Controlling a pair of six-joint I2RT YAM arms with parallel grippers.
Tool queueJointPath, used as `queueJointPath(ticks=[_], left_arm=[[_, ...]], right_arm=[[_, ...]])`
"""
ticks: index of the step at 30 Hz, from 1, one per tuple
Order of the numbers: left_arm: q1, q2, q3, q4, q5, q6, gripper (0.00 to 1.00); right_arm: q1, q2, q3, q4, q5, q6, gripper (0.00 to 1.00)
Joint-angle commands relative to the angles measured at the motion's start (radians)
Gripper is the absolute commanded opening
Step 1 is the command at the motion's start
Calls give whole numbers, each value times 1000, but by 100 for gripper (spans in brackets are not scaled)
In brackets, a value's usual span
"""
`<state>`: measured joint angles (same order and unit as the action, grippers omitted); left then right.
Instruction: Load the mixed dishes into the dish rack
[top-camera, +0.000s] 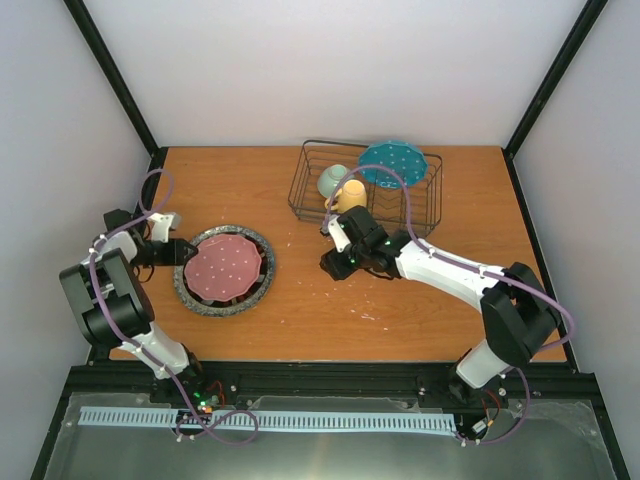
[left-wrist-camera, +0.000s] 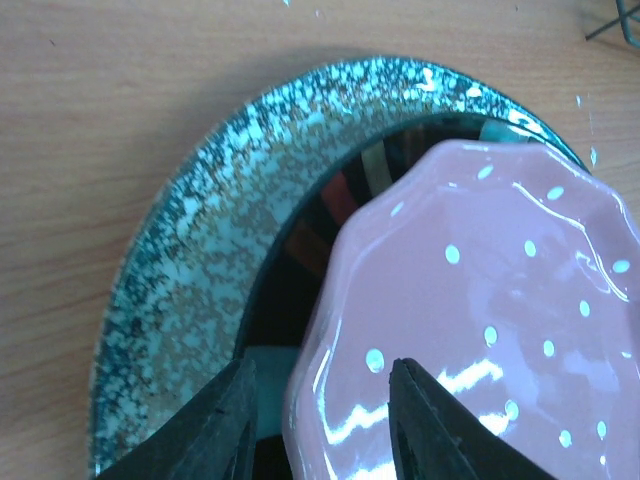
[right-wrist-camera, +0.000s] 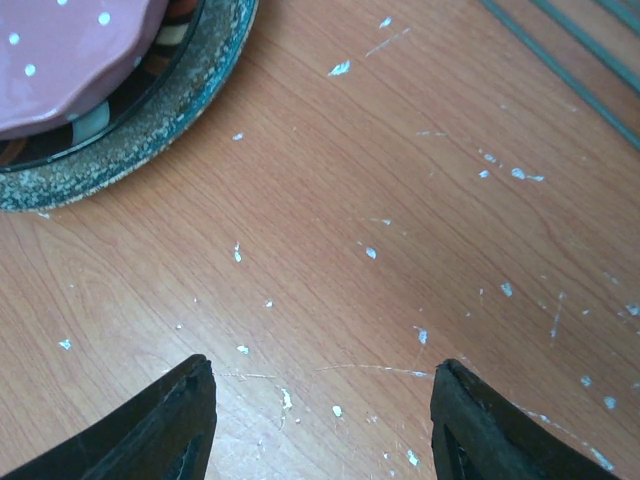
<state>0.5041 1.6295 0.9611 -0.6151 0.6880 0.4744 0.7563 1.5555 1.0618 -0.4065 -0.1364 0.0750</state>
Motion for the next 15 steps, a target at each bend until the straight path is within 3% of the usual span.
queueJointPath(ticks=[1,5,8,15], left_arm=[[4,-25,-18,-20,17,57,37],[4,-27,-38,-17,-30,36,32],[2,-30,-45,-19,-26,25,18],[-12,-14,-59,-26,-12,6,15]], right_arm=[[6,36,23,21,-44,-24,59],[6,46,19,31,-51,-44,59],[6,48,17,38,-50,-50,59],[6,51,3,53,-59,-53,59]])
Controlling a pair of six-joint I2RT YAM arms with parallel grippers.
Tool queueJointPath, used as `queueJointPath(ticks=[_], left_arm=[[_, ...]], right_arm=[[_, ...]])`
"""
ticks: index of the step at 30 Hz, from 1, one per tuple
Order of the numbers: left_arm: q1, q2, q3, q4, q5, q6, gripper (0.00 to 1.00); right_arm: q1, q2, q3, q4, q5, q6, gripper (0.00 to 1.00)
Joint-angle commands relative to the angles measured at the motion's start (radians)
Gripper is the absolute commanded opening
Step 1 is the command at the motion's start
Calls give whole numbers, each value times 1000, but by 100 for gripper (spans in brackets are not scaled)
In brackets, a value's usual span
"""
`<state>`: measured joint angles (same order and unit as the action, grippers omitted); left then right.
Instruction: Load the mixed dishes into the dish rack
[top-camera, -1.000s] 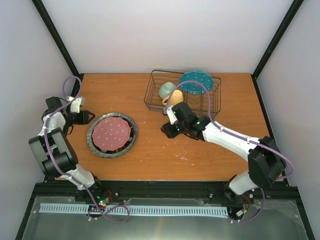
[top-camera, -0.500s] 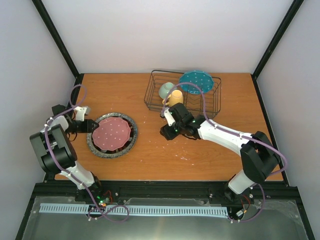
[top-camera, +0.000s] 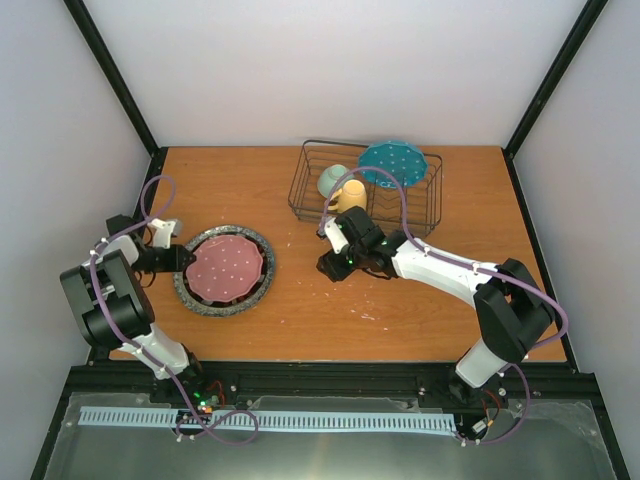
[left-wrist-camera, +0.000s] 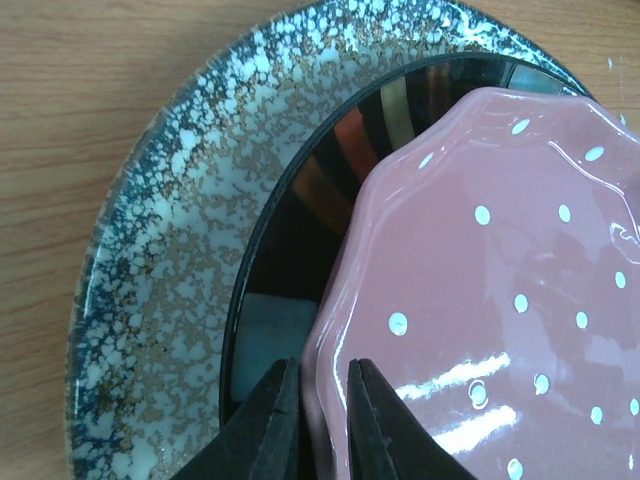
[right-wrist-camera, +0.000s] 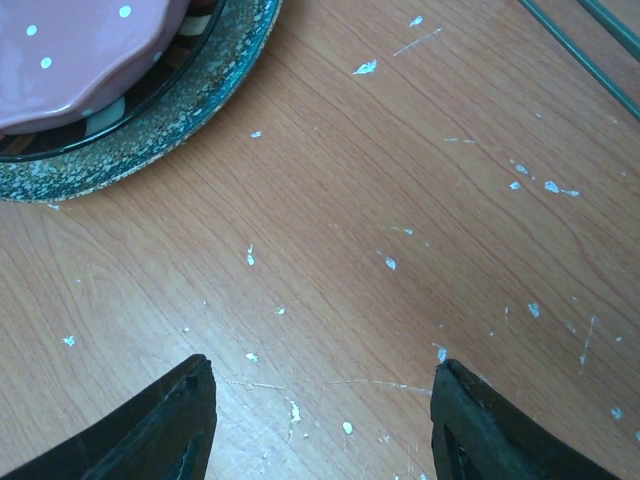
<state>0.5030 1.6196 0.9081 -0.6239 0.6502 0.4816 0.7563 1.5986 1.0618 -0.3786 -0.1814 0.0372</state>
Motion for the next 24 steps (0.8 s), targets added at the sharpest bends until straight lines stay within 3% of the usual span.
queueJointPath(ticks=[1,6,18,24], left_arm=[[-15,0,-7,-18,28,-3,15],[-47,35,2,-16,26,-14,1],[-73,-44,29,2,65,-29,1],[-72,-102,26,50,51,-56,1]], right_arm=[[6,8,2,27,-14,-19,59],[5,11,2,33,-9,-23,59],[6,0,3,58,-26,-2,52],[5,39,10,85,-225,36,54]])
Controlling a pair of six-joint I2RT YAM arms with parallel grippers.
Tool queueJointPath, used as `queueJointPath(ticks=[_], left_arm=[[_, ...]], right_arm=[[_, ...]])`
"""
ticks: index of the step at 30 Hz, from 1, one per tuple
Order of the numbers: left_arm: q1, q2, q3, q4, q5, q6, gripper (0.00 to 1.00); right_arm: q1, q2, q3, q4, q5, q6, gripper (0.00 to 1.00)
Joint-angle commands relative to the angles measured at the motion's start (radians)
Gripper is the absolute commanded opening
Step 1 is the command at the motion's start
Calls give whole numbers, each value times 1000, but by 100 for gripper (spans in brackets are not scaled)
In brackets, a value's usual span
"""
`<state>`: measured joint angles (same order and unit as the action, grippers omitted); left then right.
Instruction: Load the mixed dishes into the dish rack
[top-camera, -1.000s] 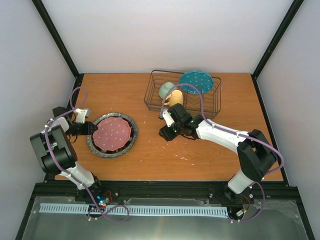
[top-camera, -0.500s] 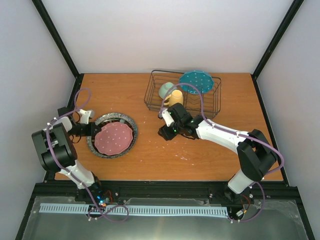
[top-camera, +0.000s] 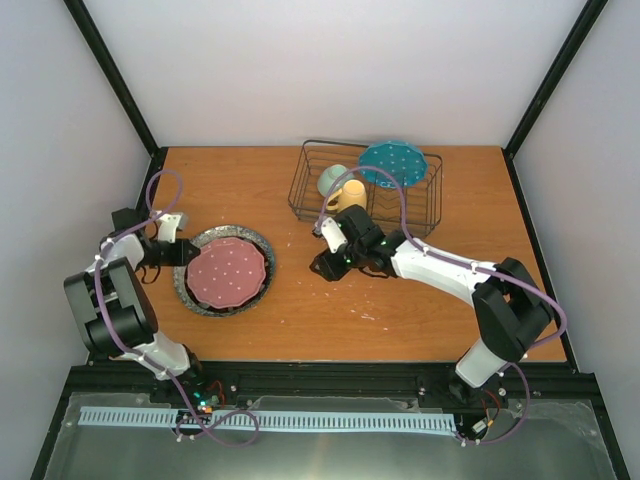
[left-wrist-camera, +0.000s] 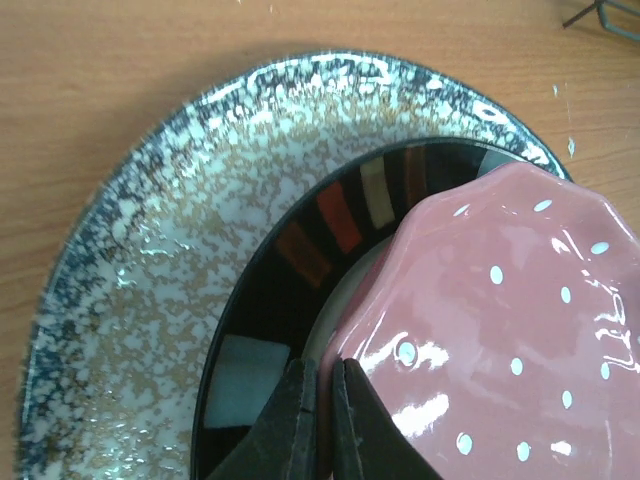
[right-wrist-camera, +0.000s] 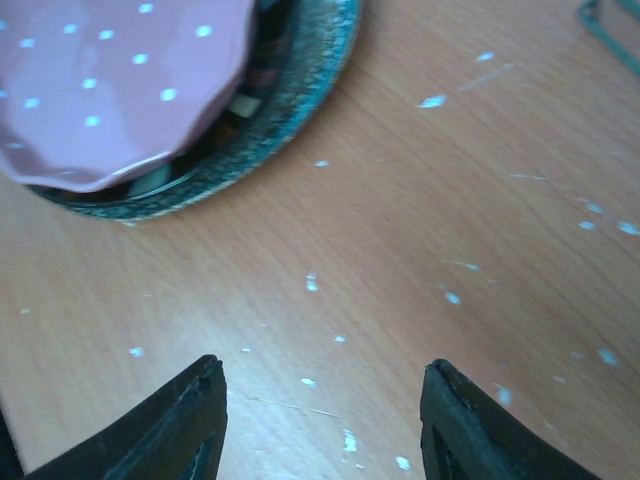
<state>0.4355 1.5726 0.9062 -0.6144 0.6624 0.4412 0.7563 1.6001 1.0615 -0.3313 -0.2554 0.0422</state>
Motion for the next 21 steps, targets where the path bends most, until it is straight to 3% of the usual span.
queueJointPath(ticks=[1,7,13,21], left_arm=[[-5,-69,28,44,46,-16,1],[-14,-121,-13,113,91,-25,1],[-38,-152,-85,209,154,-30,1],[-70,-90,-91,260,229,-39,1]], right_arm=[[6,55,18,44,-191,44,54],[7,232,93,94,-446,115,55],[9,374,173,179,-577,217,55],[8,410,184,321,-651,340,55]])
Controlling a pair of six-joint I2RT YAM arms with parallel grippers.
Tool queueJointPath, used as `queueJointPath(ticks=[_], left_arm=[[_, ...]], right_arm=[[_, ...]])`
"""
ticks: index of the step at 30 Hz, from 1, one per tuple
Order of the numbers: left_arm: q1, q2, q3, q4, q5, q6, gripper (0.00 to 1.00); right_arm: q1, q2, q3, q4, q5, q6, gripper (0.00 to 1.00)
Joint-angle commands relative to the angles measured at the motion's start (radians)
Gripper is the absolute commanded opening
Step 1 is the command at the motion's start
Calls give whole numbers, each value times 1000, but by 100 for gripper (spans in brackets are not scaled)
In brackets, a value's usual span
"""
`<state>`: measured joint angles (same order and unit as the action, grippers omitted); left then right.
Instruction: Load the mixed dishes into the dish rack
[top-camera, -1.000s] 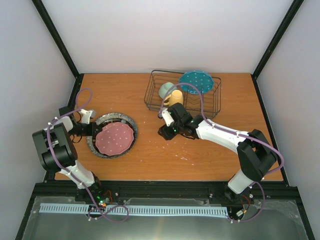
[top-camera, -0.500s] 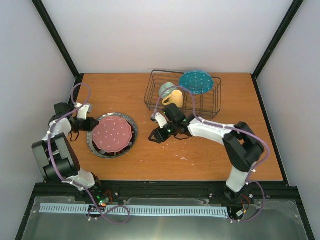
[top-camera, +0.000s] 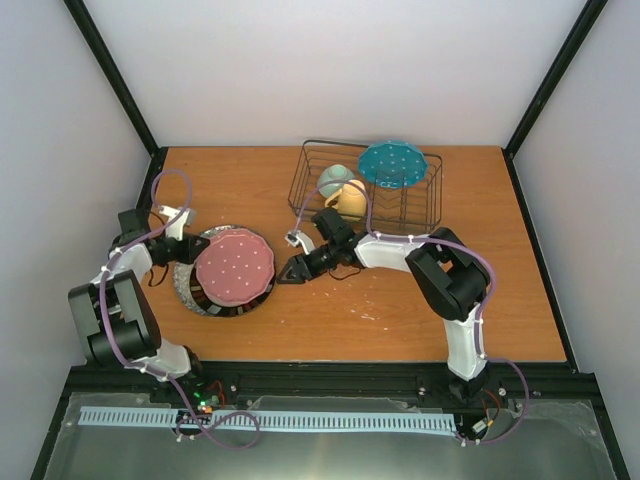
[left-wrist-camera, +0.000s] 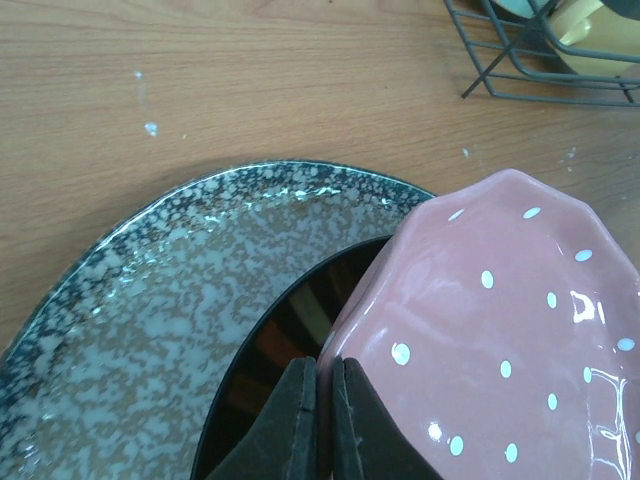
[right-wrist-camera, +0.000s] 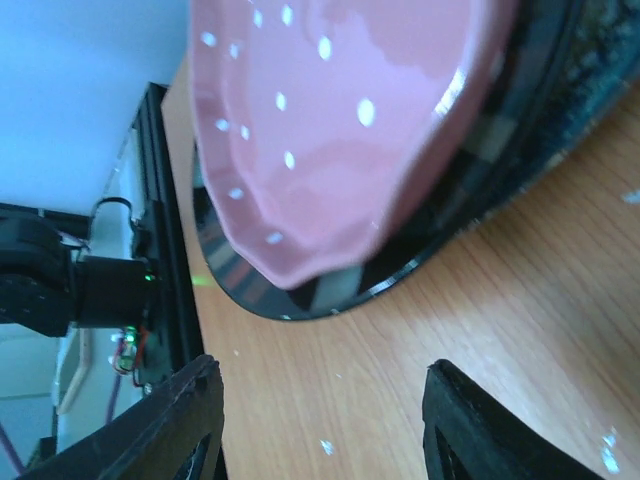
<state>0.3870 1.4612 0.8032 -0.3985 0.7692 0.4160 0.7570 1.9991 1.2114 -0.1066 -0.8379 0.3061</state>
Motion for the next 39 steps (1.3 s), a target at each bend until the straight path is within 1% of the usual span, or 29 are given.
queueJointPath(ticks=[1,9,15,20,23,27,33,39], left_arm=[[-25,27,17,40,128,-10,1],[-31,48,39,73,176,-19,1],[-42,63,42,92,194,-23,1],[-42,66,42,103,203,-19,1],[-42,68,38,103,198,-11,1],[-42,68,37,100,194,-7,1],[-42,61,28,127,216,-22,1],[-42,49,21,140,228,-29,1]], right_arm=[[7,14,39,100,-70,81,55],[8,21,70,116,-39,104,55],[8,54,120,61,-5,76,54],[8,49,142,14,52,36,54],[7,22,129,0,84,9,53],[0,-38,63,7,118,-7,54],[-4,15,54,34,92,12,54],[-4,85,127,68,35,43,54]])
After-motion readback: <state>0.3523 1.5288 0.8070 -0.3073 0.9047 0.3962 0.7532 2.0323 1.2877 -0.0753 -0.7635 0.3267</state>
